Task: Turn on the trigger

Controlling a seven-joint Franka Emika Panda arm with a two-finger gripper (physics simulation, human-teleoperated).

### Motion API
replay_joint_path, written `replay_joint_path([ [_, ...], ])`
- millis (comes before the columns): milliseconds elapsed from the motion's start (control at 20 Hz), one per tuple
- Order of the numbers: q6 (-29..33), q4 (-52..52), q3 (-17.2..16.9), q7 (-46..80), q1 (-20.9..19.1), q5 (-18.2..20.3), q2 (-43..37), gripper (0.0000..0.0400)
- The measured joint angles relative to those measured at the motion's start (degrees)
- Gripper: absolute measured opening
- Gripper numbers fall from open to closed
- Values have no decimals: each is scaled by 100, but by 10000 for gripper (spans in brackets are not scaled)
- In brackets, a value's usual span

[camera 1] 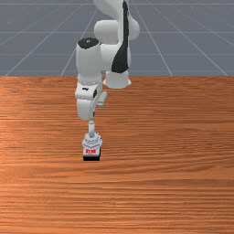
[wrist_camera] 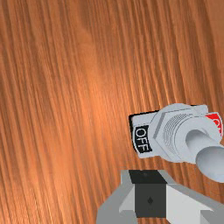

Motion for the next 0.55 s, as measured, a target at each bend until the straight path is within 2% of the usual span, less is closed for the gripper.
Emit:
replay_joint_path([
  [50, -19, 4, 94, -412, -121, 79, -12, 0],
  [150, -26, 96, 157, -773, -165, -19, 42, 0],
  [550, -616, 1451, 269, -799, -257, 93, 651, 0],
])
